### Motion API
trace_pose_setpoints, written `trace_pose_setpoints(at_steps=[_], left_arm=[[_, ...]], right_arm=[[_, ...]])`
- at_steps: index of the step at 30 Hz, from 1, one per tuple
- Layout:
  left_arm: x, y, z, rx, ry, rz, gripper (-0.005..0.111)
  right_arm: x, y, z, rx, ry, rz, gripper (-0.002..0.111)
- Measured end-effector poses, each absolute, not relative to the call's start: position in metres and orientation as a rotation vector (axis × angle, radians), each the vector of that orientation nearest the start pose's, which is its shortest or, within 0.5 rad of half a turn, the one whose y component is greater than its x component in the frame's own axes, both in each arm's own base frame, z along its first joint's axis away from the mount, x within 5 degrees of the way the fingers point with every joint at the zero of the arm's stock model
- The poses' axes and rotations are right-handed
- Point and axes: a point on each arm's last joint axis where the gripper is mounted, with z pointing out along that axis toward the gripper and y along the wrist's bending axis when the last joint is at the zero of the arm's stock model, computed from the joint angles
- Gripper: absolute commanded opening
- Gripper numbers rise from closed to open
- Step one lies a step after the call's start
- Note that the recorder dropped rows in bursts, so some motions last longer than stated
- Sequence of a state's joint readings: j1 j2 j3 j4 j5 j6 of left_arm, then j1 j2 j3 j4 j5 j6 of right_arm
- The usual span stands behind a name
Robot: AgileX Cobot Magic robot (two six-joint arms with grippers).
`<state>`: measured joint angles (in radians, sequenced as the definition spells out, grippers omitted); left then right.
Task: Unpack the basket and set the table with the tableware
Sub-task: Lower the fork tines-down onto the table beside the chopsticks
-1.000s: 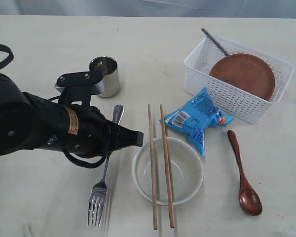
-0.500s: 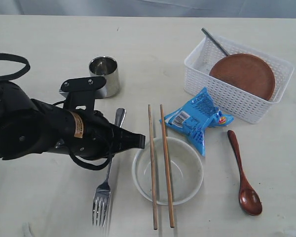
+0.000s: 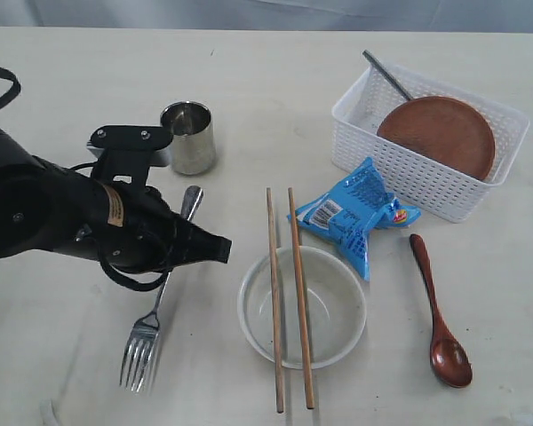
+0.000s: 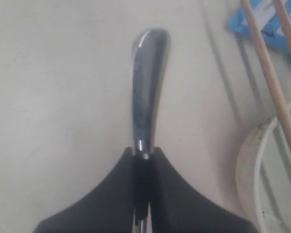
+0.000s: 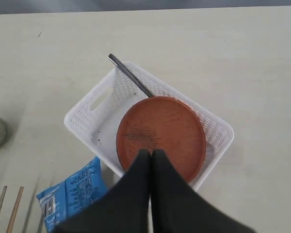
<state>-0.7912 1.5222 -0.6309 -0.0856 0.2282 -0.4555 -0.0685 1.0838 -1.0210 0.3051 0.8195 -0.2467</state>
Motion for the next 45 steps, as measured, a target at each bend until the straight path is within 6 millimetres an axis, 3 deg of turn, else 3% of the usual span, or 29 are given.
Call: trace_pose_setpoints(at_steps=[5, 12, 23, 37, 45], left_arm=[[0.181, -0.172, 0.173, 0.466, 2.697, -0.440, 0.000], [0.194, -0.157, 0.179, 0.307, 2.746, -0.704, 0.000], [0.204, -0.165, 0.160, 0.129, 2.771, -0.783, 0.000], [0.214, -0.179, 0.145, 0.134, 2.684, -0.884, 0.000], [0.206, -0.194, 0.144, 0.172, 2.648, -0.844, 0.000]], right_arm=[[0.217, 0.005, 0.357, -0.091, 2.325, 0.198, 0.000], [0.217, 0.005, 0.357, -0.094, 2.325, 0.197, 0.000], [0.217, 0.005, 0.357, -0.094, 2.325, 0.197, 0.000], [0.217, 0.005, 0.357, -0.094, 2.323, 0.196, 0.000], [0.217, 0.005, 0.357, -0.094, 2.323, 0.196, 0.000]])
